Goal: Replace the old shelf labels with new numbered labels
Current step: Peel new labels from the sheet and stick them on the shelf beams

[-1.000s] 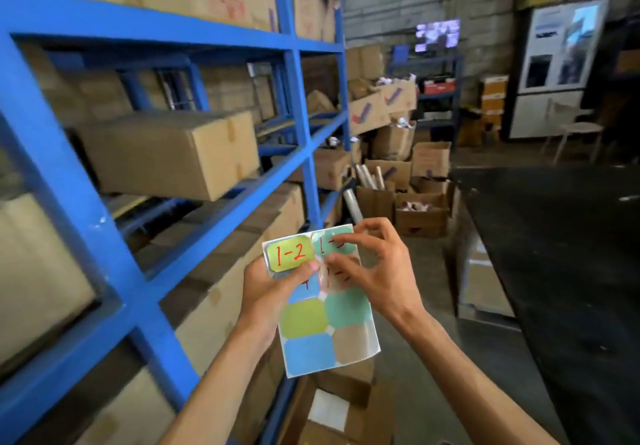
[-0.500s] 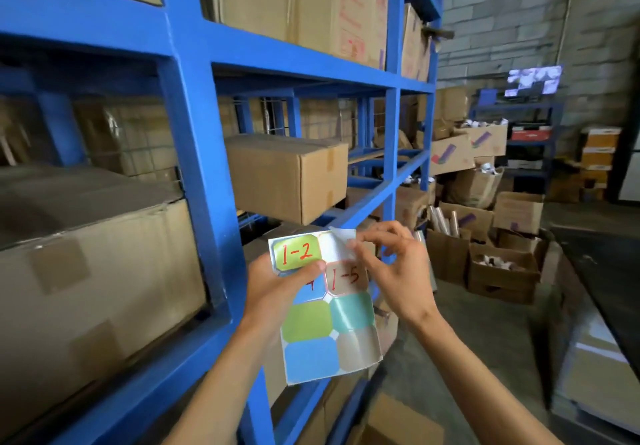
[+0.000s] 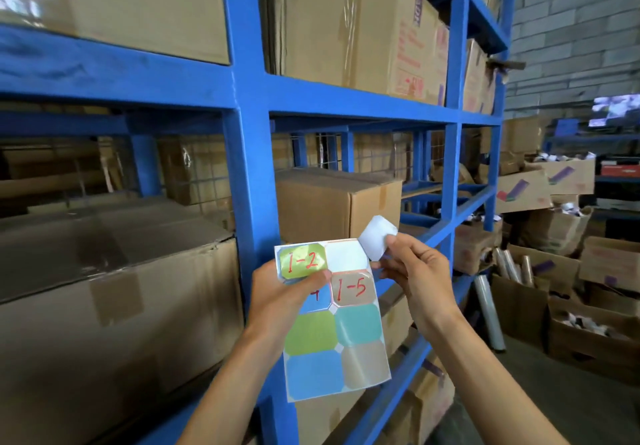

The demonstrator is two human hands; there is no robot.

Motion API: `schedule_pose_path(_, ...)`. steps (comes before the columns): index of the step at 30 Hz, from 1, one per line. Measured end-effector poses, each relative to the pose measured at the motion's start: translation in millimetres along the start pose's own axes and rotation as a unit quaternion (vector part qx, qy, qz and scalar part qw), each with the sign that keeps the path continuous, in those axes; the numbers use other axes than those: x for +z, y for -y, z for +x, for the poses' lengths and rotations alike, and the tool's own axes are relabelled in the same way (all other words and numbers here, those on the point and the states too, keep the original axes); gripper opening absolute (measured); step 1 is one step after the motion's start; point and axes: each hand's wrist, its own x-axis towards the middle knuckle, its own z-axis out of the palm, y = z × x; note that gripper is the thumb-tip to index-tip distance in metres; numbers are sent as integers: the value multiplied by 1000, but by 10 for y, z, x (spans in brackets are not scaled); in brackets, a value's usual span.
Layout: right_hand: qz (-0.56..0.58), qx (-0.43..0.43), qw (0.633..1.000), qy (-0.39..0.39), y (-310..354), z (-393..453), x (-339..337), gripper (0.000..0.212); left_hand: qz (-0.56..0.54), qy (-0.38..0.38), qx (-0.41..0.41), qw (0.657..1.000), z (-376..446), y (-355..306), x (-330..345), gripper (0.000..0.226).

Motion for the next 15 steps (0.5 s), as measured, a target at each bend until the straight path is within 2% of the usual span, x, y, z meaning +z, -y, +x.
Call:
schedule_pose_path(11, 136, 11, 991, 9, 135, 671, -19, 14, 36, -88, 25, 995, 244, -217, 134, 18)
schedule_pose_path(15, 83, -46, 996, -5, 141, 923, 39, 11, 51, -98, 39, 993, 301, -316, 188, 21)
